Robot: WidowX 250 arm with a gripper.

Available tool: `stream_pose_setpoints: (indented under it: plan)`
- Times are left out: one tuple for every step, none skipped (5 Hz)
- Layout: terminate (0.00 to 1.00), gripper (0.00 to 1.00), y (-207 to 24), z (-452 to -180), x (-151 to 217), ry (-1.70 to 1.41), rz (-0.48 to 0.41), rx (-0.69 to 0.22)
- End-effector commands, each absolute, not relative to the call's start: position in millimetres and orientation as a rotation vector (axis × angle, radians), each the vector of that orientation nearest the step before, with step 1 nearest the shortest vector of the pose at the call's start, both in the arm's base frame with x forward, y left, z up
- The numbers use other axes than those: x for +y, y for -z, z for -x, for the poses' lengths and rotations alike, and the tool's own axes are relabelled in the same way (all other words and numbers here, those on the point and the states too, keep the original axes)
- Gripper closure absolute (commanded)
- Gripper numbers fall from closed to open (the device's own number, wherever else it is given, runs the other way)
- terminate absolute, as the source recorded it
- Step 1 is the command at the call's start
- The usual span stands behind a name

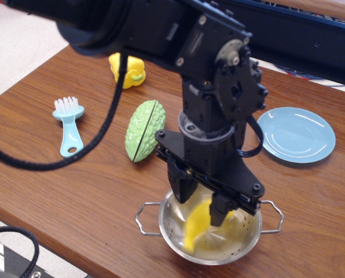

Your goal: Put banana in colander

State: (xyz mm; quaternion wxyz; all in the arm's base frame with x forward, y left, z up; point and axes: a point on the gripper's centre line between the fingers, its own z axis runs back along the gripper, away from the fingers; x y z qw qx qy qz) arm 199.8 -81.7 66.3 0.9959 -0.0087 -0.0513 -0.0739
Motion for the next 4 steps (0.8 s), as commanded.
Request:
stream_pose_setpoints:
  plan:
    - [0.0,0.0,-88.6,-227.7,-67.0,0.037,-0.006,-0.19]
    - [0.0,0.0,-93.8,-239.0,-64.1,-0.026,-0.034,-0.194]
    - [0.0,0.0,-93.8,-239.0,-64.1,-0.026,-0.034,-0.194]
    - [1.0,0.0,-93.8,-239.0,-64.1,-0.026,-0.034,-0.194]
